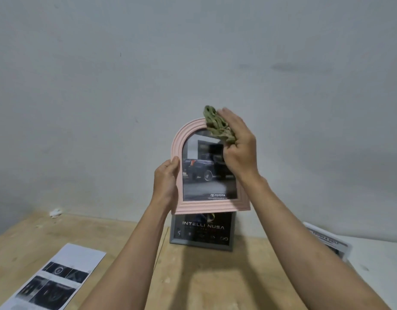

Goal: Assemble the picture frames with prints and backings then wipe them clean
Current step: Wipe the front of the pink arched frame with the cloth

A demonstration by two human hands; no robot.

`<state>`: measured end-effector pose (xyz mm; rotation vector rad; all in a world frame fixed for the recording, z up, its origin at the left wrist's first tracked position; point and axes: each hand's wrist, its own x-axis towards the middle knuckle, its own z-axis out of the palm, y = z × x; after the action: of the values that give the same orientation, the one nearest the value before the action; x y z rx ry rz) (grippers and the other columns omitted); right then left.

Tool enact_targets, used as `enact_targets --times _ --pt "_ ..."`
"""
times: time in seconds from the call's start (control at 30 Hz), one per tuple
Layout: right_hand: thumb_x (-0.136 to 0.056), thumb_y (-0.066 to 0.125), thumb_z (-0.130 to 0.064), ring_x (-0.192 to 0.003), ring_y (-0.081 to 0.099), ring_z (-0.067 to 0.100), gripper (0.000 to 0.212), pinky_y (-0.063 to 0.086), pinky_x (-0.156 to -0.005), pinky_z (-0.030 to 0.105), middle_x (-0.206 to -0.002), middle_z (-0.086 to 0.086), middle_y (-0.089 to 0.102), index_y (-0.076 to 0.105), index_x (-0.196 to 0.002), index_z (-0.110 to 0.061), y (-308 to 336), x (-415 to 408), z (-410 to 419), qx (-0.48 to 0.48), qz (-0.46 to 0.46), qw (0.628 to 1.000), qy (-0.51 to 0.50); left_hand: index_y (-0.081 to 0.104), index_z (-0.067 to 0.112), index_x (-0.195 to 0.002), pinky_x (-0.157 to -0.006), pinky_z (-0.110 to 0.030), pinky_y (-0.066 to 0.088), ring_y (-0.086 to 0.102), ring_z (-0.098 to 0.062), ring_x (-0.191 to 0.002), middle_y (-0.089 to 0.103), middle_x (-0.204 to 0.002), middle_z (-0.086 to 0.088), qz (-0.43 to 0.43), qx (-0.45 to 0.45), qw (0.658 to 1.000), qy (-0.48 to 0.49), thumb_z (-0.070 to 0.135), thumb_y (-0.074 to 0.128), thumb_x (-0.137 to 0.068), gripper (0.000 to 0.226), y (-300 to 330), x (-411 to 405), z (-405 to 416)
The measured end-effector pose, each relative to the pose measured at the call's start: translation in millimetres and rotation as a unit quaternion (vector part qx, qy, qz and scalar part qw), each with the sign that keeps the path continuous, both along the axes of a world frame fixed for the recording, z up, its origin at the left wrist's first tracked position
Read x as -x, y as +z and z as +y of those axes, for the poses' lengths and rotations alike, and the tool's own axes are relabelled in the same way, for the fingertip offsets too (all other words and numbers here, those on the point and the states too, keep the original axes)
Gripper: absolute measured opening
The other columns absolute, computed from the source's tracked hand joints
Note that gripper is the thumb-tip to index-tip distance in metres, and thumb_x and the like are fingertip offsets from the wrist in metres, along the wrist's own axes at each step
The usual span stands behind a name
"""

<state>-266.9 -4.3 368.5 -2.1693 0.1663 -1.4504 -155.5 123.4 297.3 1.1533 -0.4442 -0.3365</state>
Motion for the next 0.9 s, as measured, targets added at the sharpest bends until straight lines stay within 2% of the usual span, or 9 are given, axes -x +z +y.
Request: enact_targets --times 0.17,0.27,0.43,0.53,0.6,0.67,0.77,0.83,0.9 --pt "-0.07 0.046 0.002 -0.147 0.019 0.021 0.077 0.003 -0.12 0.047 -0.154 -0.002 0.033 0.047 -0.141 -0.027 -4.5 -28.7 -3.7 0.163 0.197 0.966 -0.033 0.048 0.013 -0.066 -0.057 -0.031 0.036 0.045 -0.017 -0.061 0.048 -0.061 -0.007 -0.037 0.067 0.997 0.017 0.019 0.058 -0.096 0.031 17.6 17.2 -11.8" --pt "-0.084 0.048 0.009 -0.146 0.02 0.012 0.068 0.004 -0.121 0.044 -0.152 -0.006 0.037 0.045 -0.142 -0.026 -44.3 -20.4 16.5 0.048 0.229 0.966 0.107 0.052 0.013 -0.063 -0.052 -0.023 0.04 0.049 -0.007 -0.052 0.054 -0.052 0.007 -0.068 0.047 0.995 0.051 0.019 0.053 -0.1 0.038 20.9 9.3 -7.3" --pt "-0.076 0.044 -0.002 -0.145 0.017 0.005 0.067 -0.003 -0.122 0.033 -0.152 -0.005 0.035 0.049 -0.138 -0.024 -65.5 6.3 38.0 0.048 0.278 0.95 0.134 0.064 0.007 -0.084 -0.076 -0.041 0.051 0.064 -0.027 -0.078 0.068 -0.081 -0.013 -0.048 0.003 0.999 0.025 0.024 0.045 -0.104 0.032 0.5 1.2 -4.8" --pt "-0.086 0.048 0.006 -0.137 0.029 -0.002 0.062 0.014 -0.12 0.031 -0.147 -0.007 0.045 0.051 -0.136 -0.03 -80.6 16.6 55.1 0.051 0.351 0.92 0.167 0.059 0.011 -0.073 -0.059 -0.029 0.046 0.058 -0.019 -0.059 0.061 -0.062 -0.004 -0.017 -0.002 0.998 0.058 0.025 0.043 -0.104 0.038 6.3 -4.2 -2.6" --pt "-0.091 0.048 0.006 -0.107 0.05 -0.012 0.051 0.041 -0.097 0.015 -0.121 -0.011 0.062 0.061 -0.128 -0.027 -73.4 30.5 56.9 -0.047 0.386 0.892 0.231 0.059 0.012 -0.073 -0.051 -0.021 0.043 0.053 -0.012 -0.054 0.058 -0.062 0.001 -0.055 -0.04 0.995 0.078 0.026 0.044 -0.104 0.037 9.6 -4.9 0.8" --pt "-0.088 0.043 0.013 -0.093 0.06 -0.01 0.05 0.046 -0.076 0.008 -0.101 -0.018 0.067 0.068 -0.116 -0.02 -53.5 37.6 52.1 -0.142 0.348 0.886 0.271 0.06 0.01 -0.078 -0.056 -0.02 0.042 0.052 -0.009 -0.061 0.058 -0.068 0.001 -0.106 -0.075 0.988 0.087 0.026 0.045 -0.104 0.034 7.9 -7.2 1.1" --pt "-0.074 0.035 0.025 -0.114 0.059 0.007 0.069 0.049 -0.093 0.022 -0.115 -0.005 0.068 0.065 -0.12 -0.017 -15.0 30.7 31.3 -0.21 0.096 0.958 0.169 0.061 0.007 -0.081 -0.063 -0.027 0.042 0.054 -0.013 -0.066 0.06 -0.072 -0.002 -0.112 -0.096 0.987 0.068 0.029 0.044 -0.104 0.036 2.3 -1.7 1.4" --pt "-0.071 0.042 0.02 -0.127 0.05 0.013 0.074 0.041 -0.109 0.034 -0.132 0.001 0.059 0.059 -0.131 -0.02 7.1 16.6 11.9 -0.145 -0.016 0.989 0.024 0.064 0.003 -0.084 -0.066 -0.031 0.047 0.06 -0.017 -0.068 0.065 -0.074 -0.007 -0.102 -0.094 0.989 0.051 0.031 0.043 -0.104 0.041 -0.9 4.5 -0.4" --pt "-0.07 0.046 0.006 -0.14 0.034 0.02 0.075 0.022 -0.118 0.045 -0.148 0.002 0.045 0.05 -0.138 -0.026 21.4 1.3 1.3 -0.024 0.039 0.994 -0.103 0.065 0.0 -0.086 -0.072 -0.038 0.05 0.063 -0.022 -0.073 0.069 -0.079 -0.013 -0.121 -0.088 0.988 0.036 0.033 0.044 -0.103 0.042 -0.9 9.2 -5.2"
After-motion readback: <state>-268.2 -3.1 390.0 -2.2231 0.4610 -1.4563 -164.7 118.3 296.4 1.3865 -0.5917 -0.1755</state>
